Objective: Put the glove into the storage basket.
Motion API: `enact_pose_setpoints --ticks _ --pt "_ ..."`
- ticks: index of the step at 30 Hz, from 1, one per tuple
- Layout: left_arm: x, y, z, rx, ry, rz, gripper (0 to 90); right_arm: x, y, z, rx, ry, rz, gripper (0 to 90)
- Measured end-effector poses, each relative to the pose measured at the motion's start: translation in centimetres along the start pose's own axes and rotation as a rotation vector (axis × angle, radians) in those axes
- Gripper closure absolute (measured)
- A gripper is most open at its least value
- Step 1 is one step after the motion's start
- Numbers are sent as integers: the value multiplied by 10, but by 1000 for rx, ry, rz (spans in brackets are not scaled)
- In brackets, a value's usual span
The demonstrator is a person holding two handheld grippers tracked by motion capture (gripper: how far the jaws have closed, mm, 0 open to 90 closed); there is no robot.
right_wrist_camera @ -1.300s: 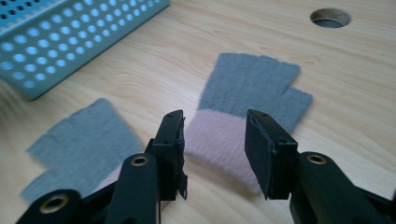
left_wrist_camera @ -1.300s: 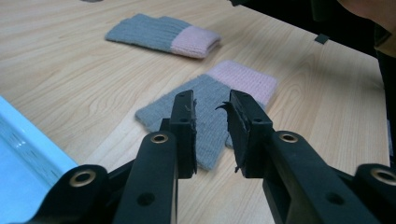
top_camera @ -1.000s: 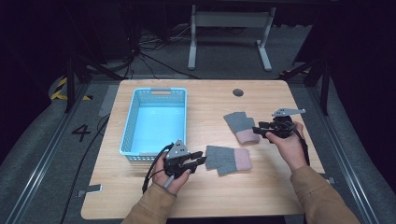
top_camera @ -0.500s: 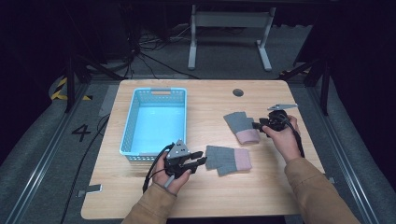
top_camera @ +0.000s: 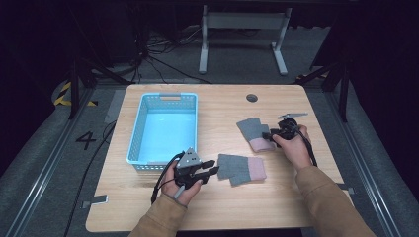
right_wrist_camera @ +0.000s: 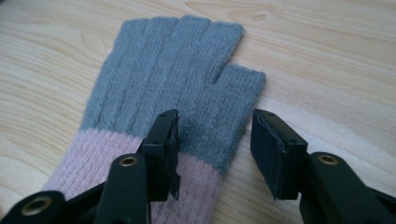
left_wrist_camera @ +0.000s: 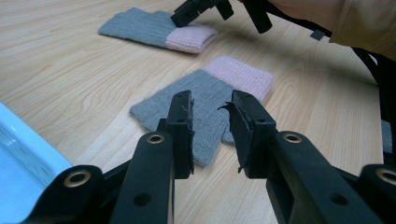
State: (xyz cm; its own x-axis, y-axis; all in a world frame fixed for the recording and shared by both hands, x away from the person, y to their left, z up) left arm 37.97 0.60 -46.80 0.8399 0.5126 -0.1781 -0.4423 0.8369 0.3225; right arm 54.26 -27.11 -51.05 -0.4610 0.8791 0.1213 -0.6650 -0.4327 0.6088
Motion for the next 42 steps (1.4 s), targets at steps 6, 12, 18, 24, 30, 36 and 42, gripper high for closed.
enact_pose_setpoints --ticks 6,12,18,24,30,36,42 --pt "0 -1 0 1 0 1 702 3 -1 0 3 -14 17 659" --pt "0 -1 -1 8 -2 0 699 5 0 0 17 -20 26 793" --pt "-1 -1 -1 4 0 0 699 9 4 5 20 34 -1 855" --pt "-1 -1 0 2 0 -2 699 17 20 20 -37 55 22 859" --pt "-2 -2 1 -4 -8 -5 690 29 47 35 -94 118 36 859" --pt "-10 -8 8 -30 -25 -30 695 47 68 39 -133 168 70 859" --pt "-15 -18 13 -24 -42 -48 704 69 87 30 -141 226 113 858"
Point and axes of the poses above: each handheld gripper's, and its own axes: y roughly backward along the jaws, z roughly out of its top, x roughly to its left, the point moved 8 cm from there along -y, roughly forward along the jaws, and after that the axes turned 8 degrees about -x, right-handed, at the moved point
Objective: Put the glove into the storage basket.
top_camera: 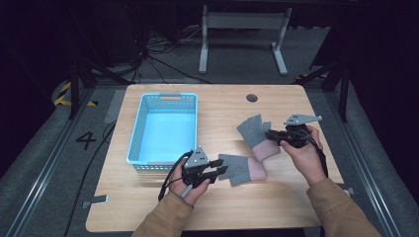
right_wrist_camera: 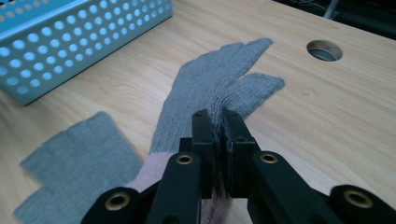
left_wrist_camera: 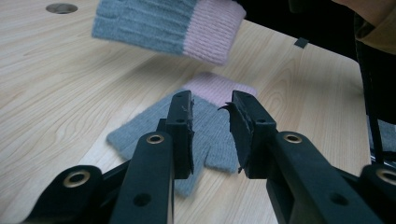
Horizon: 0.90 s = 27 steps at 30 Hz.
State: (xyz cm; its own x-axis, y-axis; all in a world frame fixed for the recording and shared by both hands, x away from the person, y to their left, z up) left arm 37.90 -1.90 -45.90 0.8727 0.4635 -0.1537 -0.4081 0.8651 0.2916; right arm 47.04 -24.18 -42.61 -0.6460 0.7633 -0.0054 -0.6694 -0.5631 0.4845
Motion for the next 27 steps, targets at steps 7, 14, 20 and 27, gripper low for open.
enact_pose_setpoints --ticks 7,14,20,27 --pt "-6 -10 4 6 -19 -22 716 22 11 3 -28 36 47 857" --pt "-8 -20 4 26 -17 -16 772 52 17 1 -40 101 98 857" --pt "-9 -27 4 24 -16 -13 789 59 25 -3 -76 85 115 857" --pt "-12 -34 4 32 -44 -11 809 61 32 -4 -81 106 104 855"
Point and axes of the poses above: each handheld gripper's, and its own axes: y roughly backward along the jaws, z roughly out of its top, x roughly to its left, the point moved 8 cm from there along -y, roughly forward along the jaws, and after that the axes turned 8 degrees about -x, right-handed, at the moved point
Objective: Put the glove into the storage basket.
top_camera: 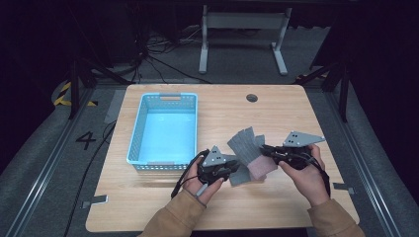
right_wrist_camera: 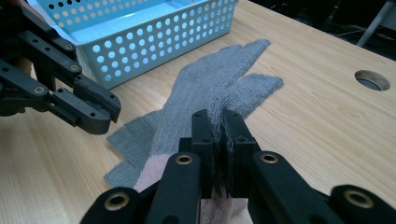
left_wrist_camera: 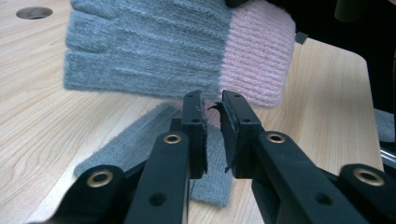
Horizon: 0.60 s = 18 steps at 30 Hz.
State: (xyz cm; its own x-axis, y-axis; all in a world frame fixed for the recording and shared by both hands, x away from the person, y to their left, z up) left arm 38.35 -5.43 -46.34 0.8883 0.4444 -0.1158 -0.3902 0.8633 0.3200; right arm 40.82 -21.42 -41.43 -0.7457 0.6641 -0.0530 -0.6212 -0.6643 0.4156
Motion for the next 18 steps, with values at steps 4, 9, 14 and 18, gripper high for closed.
enact_pose_setpoints --ticks 4,9,14,18 --pt "-2 -4 0 3 -4 -3 822 1 1 -3 5 8 -2 856" --pt "-7 -14 1 6 -8 -28 824 3 3 -4 5 17 -5 855" --pt "-10 -24 -2 30 -6 -50 826 13 7 0 -10 38 -1 855" --pt "-11 -30 -3 40 -12 -58 826 18 8 1 -14 57 7 853"
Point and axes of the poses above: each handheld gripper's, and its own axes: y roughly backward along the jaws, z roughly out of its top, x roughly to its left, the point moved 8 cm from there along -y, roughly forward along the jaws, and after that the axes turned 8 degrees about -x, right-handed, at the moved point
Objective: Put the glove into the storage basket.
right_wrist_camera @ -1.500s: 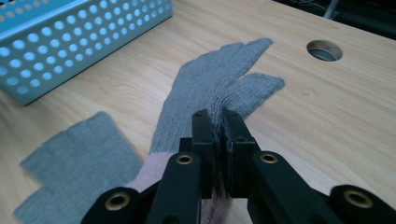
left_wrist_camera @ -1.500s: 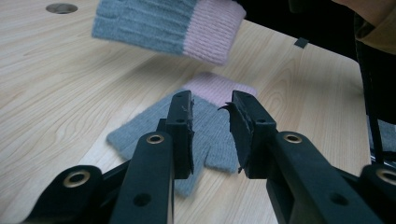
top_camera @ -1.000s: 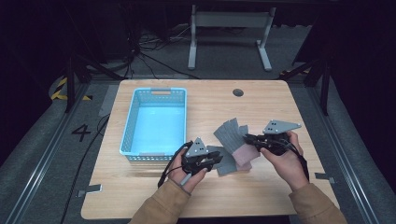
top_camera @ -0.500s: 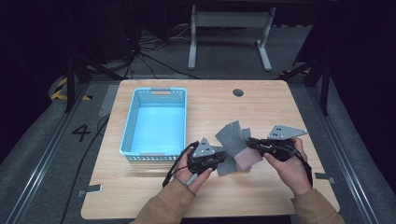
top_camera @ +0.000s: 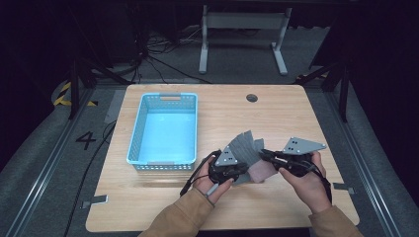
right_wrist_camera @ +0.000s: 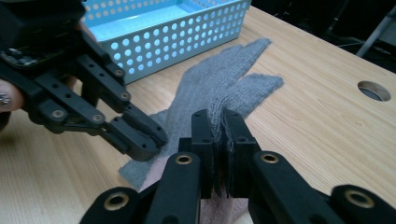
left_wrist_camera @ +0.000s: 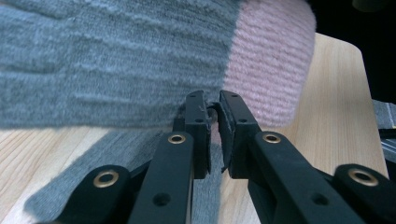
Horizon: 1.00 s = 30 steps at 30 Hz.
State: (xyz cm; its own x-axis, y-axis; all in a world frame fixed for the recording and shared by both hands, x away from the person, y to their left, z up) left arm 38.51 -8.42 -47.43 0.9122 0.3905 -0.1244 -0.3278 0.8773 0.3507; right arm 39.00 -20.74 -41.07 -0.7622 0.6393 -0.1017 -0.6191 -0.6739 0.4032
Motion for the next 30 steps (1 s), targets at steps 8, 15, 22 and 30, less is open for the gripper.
enact_pose_setpoints --ticks 8,15,22,30 --pt "2 -6 0 4 4 0 826 19 -1 4 -3 35 33 845" --pt "6 -8 -4 26 10 12 812 36 -12 -1 25 62 73 818" --pt "7 6 -7 43 27 15 794 45 -19 -11 63 -1 139 737" --pt "10 35 -3 12 44 38 785 44 -17 -6 36 -31 164 706"
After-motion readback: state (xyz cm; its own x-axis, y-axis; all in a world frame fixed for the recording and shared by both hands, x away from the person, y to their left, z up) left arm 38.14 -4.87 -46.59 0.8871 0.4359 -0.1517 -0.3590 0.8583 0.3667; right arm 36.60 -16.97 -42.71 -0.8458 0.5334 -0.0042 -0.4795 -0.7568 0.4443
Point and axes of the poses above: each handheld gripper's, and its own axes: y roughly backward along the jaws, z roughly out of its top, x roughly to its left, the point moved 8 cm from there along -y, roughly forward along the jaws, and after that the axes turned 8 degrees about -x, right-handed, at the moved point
